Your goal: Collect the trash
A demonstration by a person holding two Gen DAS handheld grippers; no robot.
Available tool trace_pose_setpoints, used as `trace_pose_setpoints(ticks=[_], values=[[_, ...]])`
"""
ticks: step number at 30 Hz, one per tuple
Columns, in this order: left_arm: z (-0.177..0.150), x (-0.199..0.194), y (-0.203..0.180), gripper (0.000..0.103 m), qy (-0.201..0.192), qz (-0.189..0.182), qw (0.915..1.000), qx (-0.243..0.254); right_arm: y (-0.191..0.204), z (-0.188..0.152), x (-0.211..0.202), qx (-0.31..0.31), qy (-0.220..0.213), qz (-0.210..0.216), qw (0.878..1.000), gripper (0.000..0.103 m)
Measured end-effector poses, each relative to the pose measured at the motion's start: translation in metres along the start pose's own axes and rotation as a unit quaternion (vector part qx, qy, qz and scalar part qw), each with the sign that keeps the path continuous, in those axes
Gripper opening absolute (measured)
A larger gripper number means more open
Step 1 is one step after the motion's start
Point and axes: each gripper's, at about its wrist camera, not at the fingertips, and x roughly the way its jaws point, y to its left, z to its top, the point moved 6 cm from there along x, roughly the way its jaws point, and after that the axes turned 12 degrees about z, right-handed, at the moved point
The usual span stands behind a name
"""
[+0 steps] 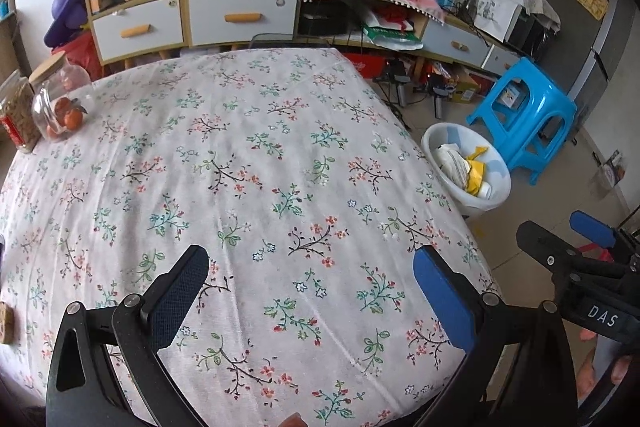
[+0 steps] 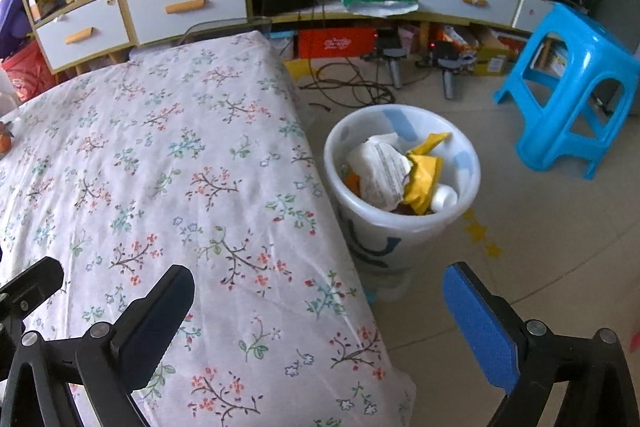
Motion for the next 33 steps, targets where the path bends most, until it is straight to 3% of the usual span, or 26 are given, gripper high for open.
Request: trace_pose_setpoints(ticks=[33], values=[[-0.006,-0.005,-0.01,0.103,-0.005,-0.003,0.9997,0.022,0.002,0.0,0.001,0.012,0.0,0.012,1.0,0.102]])
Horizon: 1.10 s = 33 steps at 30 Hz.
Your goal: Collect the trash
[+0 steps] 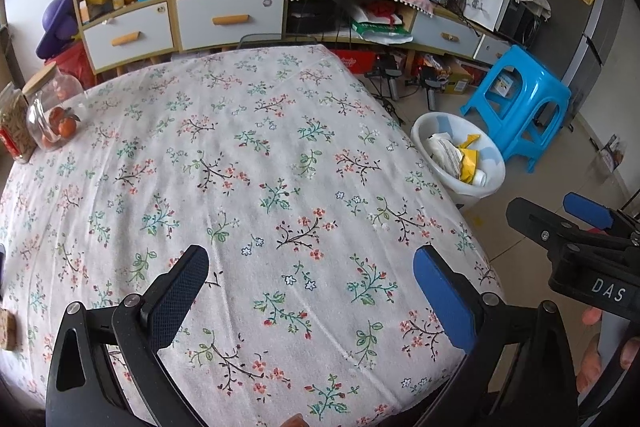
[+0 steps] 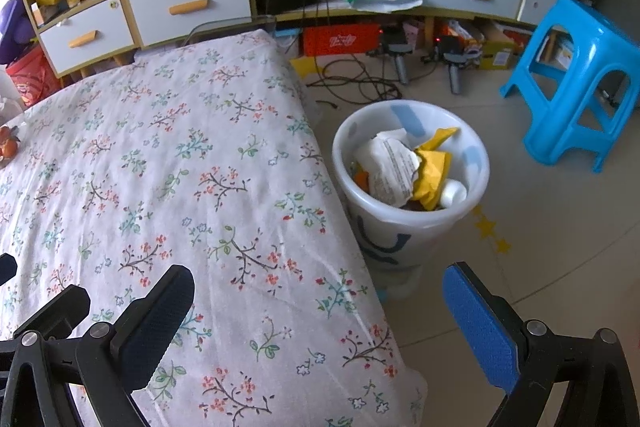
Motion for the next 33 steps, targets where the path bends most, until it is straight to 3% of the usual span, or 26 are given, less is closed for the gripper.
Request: trace_pose_setpoints(ticks=[23,33], values=[[0.0,0.0,0.0,0.103,0.001,-0.001,1.0,0.0,0.003,-0.001,0.001,0.001,0.001,0.002,1.0,0.102],[0.0,0.002,0.01,0.103,0.003,0.016,0.9998,-0.009,0.011,0.001,0.006,-0.002,0.002,0.007,1.0,0.102]])
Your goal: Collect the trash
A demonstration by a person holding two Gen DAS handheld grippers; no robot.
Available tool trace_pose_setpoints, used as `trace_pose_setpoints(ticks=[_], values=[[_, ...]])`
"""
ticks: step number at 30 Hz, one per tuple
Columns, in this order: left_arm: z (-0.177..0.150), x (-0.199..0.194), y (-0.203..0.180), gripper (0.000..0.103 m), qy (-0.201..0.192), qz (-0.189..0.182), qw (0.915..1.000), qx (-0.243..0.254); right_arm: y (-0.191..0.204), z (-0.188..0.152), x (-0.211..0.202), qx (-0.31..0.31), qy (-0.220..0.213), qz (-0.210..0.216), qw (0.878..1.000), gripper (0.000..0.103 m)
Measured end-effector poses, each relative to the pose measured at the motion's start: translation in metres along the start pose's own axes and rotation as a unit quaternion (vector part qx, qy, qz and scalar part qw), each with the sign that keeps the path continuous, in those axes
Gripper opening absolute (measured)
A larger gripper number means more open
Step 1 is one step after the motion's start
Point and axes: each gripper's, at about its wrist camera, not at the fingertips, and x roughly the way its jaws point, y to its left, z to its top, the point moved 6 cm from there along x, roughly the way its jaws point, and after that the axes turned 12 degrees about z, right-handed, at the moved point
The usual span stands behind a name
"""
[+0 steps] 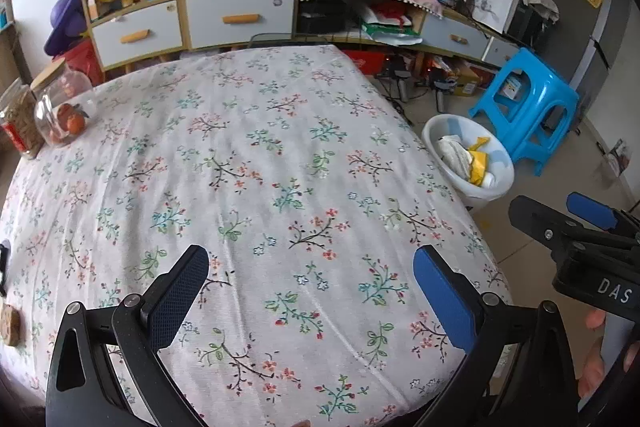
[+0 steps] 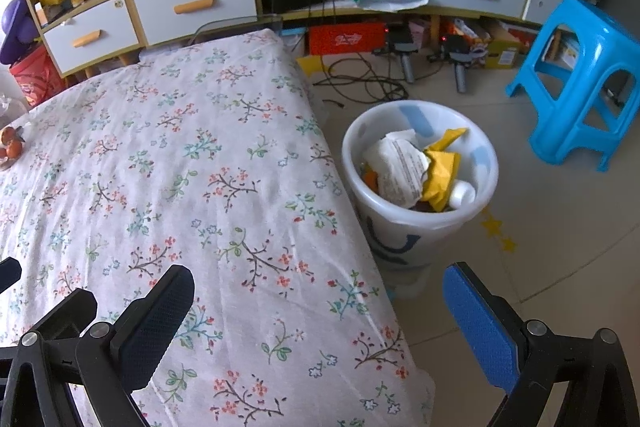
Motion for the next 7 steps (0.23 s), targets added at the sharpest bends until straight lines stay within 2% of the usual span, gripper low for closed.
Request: trace_pose_setpoints(ticks=[4,7], values=[[0.0,0.004,0.005,0.103,0.002,0.007,1.0,0.001,0.003,0.002,0.002,-0.001,0.001,0.002,1.0,0.102],[0.002,0.02,0.017,0.103,0.007,0.037,0.9993,0.002,0.008,0.004,0.007,-0.001,0.005,0.003,1.0,0.102]])
